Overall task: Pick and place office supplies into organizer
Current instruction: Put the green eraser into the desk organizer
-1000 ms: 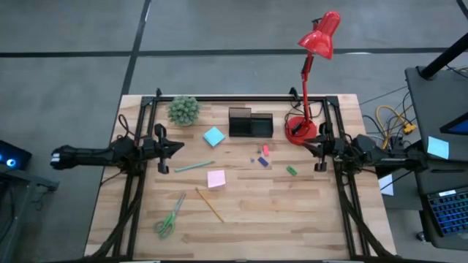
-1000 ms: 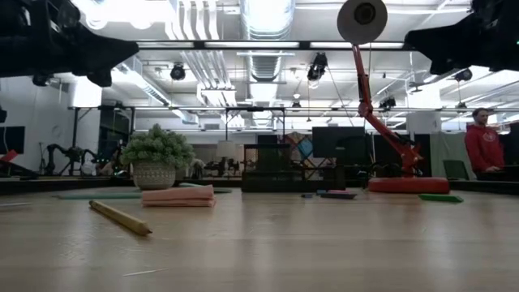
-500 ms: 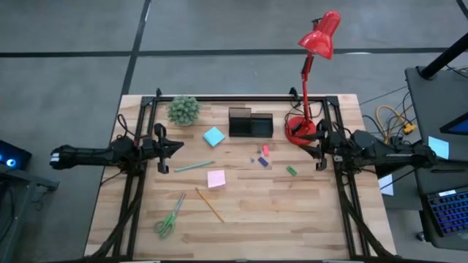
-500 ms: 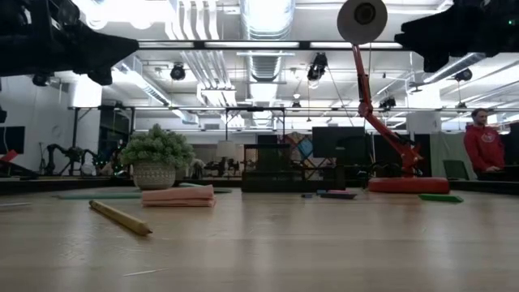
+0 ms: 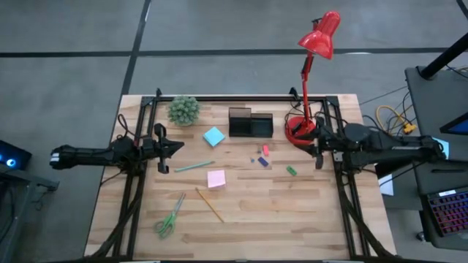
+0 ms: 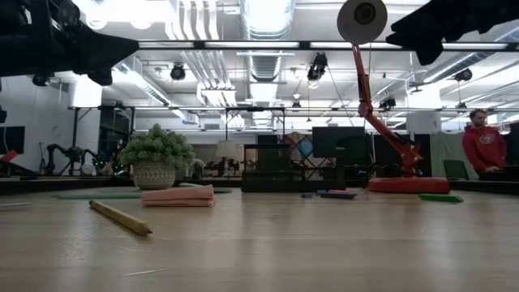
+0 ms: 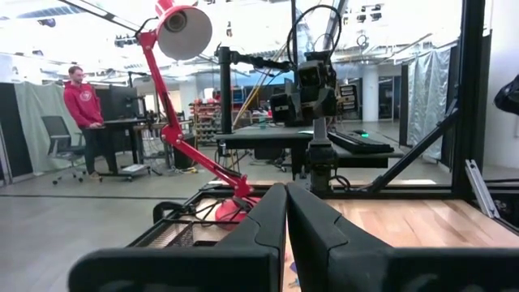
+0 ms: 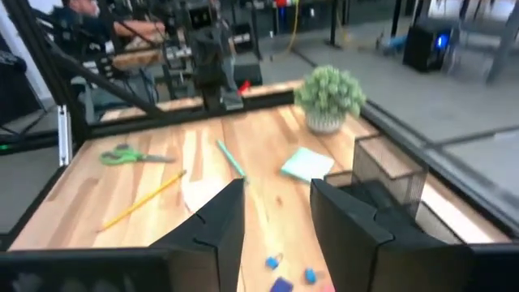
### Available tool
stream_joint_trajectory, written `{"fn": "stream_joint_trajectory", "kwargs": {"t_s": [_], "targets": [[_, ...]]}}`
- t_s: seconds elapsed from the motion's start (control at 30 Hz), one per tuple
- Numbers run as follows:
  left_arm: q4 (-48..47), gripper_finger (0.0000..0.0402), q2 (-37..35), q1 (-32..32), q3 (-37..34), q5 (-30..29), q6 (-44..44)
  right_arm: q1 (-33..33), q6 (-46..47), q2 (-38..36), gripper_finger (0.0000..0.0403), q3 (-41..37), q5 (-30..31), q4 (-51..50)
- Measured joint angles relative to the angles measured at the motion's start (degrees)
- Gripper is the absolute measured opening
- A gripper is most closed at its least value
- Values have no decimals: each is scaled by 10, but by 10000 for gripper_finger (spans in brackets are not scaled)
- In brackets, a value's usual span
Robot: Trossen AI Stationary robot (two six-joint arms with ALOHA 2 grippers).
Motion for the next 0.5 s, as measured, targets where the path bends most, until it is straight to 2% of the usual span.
{"fn": "stream_joint_trajectory", "kwargs": {"t_s": [0.2,0.5], "targets": [[0,0,2,0,0,0,0,0,27,43,136,25,-2,-45],[0,0,8,0,0,0,0,0,43,79,132,31,1,-44]]}}
